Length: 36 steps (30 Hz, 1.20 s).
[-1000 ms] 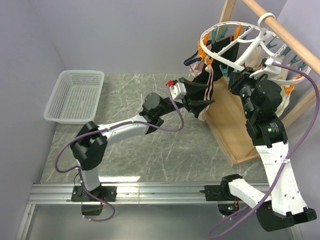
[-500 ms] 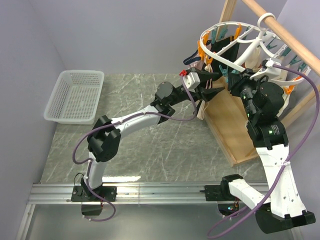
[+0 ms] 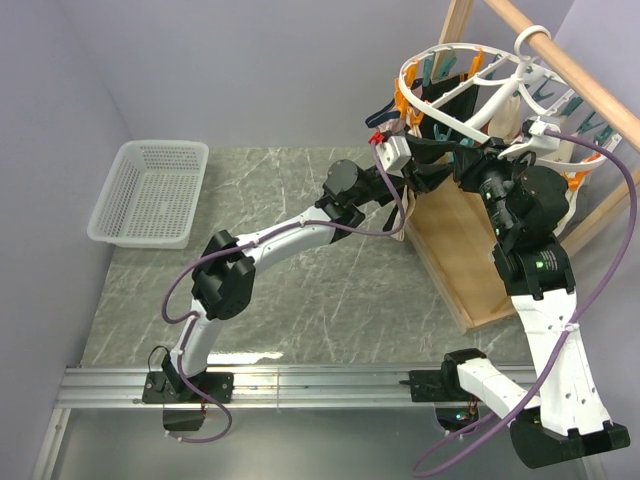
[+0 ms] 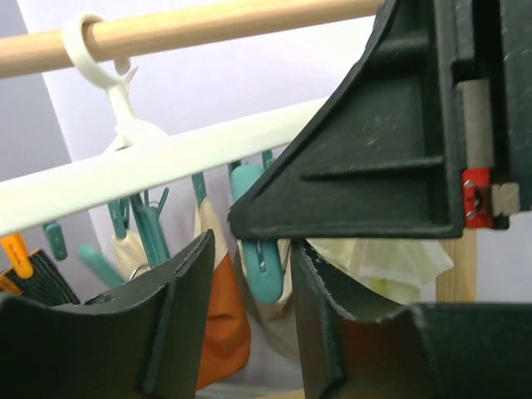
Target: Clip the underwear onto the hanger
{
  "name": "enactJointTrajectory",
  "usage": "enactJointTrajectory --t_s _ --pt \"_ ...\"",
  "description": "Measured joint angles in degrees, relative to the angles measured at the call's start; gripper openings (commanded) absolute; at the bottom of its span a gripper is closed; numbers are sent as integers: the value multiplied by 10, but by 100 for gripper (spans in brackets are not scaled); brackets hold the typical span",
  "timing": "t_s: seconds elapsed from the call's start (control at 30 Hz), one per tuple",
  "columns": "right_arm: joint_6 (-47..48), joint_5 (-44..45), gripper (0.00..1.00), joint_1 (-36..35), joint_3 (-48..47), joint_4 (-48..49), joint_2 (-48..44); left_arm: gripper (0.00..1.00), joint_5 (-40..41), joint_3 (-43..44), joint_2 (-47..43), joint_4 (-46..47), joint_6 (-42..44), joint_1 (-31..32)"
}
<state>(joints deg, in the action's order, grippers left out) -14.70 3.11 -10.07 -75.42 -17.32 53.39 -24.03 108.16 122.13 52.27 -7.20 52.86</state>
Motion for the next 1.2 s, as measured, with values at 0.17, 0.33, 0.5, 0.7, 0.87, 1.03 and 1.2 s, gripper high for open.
enactJointTrajectory --t_s 0.17,0.33,0.5,0.7,0.87,1.03,1.2 --pt "4 -5 0 0 0 2 0 36 2 12 8 5 -8 8" --pt "8 -6 0 3 1 2 0 14 6 19 16 7 -14 10" --pt "9 -5 38 4 7 8 -5 0 11 22 19 10 -23 10" --pt "1 -3 66 3 84 58 -60 0 13 22 24 10 -23 14" --pt "-18 24 66 2 103 63 -91 0 17 22 26 10 -23 15" --pt "-47 47 59 2 104 71 -100 0 17 24 28 10 -19 15" --pt "-82 55 56 2 105 78 -93 0 16 33 35 11 -19 15"
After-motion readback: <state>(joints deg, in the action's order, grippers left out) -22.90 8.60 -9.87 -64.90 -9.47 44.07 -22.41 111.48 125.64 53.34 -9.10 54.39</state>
